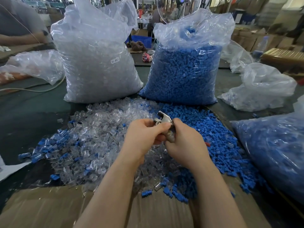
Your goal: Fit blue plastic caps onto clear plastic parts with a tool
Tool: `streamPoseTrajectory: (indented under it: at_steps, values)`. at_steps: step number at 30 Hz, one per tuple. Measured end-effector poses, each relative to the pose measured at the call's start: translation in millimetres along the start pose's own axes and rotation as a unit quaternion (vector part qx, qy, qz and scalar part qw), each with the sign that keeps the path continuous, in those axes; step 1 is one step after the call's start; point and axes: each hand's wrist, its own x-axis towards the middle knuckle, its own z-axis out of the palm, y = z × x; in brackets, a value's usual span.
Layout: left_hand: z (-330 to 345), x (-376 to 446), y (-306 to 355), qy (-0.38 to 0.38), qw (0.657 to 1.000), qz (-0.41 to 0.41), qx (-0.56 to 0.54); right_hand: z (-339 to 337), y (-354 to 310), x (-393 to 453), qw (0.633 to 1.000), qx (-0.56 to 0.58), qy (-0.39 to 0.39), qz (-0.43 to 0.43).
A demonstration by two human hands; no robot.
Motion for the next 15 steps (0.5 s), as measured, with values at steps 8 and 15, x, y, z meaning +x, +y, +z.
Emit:
streamPoseTrajectory:
  at_steps: [8,15]
  values:
    - [-13,3,3,0.057,0.996,0.040,-0.047,0,-1,0,0.997,-0.063,-0.009,0.051]
    - [-23,10,-10,0.142,0.939,0.086,0.301,-4,20,1,0.959,-0.038,0.042,0.279]
